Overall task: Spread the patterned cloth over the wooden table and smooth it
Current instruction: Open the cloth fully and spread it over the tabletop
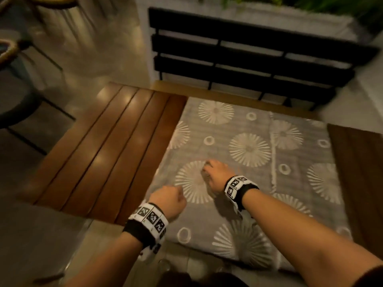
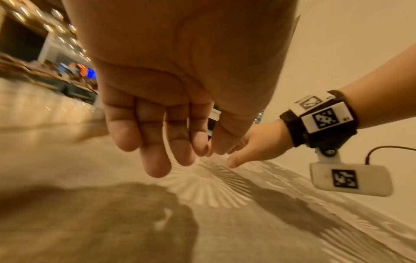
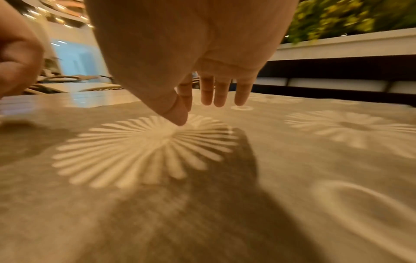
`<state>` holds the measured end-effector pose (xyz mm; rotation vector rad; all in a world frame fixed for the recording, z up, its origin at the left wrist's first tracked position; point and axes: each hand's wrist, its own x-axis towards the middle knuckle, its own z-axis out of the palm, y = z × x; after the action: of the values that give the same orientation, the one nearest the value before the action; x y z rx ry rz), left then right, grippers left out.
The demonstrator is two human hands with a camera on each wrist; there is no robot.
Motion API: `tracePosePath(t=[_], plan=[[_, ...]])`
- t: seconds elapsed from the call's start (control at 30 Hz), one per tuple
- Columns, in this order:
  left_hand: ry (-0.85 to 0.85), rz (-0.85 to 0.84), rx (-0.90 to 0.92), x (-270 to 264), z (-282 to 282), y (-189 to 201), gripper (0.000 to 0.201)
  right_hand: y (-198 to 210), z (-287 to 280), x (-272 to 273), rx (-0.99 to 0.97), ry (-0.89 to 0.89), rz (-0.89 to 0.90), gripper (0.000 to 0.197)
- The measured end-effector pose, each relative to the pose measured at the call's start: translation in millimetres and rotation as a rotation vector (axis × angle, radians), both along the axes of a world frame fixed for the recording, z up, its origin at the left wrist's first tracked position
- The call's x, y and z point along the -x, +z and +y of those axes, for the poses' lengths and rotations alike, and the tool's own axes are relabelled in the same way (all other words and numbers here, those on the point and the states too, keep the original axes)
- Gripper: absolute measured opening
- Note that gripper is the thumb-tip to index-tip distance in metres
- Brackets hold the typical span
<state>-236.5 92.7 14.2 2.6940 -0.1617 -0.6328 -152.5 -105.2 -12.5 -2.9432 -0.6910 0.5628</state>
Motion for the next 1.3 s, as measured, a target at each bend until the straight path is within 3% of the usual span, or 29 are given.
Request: tracePosePath(t=[0.1,0.17,0.33,0.4,0.53,0.67,0.83,0.93,1.07,1.3], plan=[[-0.205,0.007,0.096,-5.4,-55.5,-19.5,0.016,4.2,-68.1,1.4,0.082,-0.153,-0.004,0.044],[-0.310,-0.029,0.099,-7.8,-89.8,-30.0,0.036,7.3,-109.5,0.7,0.141,-0.218,0.015,0.044],[-0.418,-0.055,0.074,-22.0,-174.1,-34.6,0.047,3.5,-187.2,-15.8,0.220,-0.211,0.047,0.056],[-0.395,-0.051,0.014,-23.0,-206.9,-34.1,0.050,-3.3,-208.0,-26.7,0.222,-0.179,0.061,0.063],[-0.133,0.052,-0.011,-9.4,-264.0,-38.5,0.067,-16.4,-229.4,-51.4,0.083,-0.149,0.096,0.049],[-0.084,0.168,-0.118,-1.7,-296.2,-44.6,0.086,-21.3,-244.5,-75.9,-0.012,-0.128,0.092,0.029],[-0.017,0.260,-0.108,-5.9,-302.0,-41.6,0.081,-15.6,-252.4,-109.8,0.003,-0.194,0.185,0.041],[0.004,0.273,-0.121,-7.5,-302.5,-44.7,0.072,-17.3,-254.6,-121.4,-0.025,-0.228,0.184,0.027],[0.031,0.243,-0.086,-7.2,-301.9,-48.5,0.057,-23.1,-255.0,-122.8,-0.009,-0.223,0.191,0.027],[0.108,0.205,0.144,-1.9,-299.1,-39.9,0.027,-31.1,-259.8,-119.5,-0.108,-0.214,0.163,0.019]])
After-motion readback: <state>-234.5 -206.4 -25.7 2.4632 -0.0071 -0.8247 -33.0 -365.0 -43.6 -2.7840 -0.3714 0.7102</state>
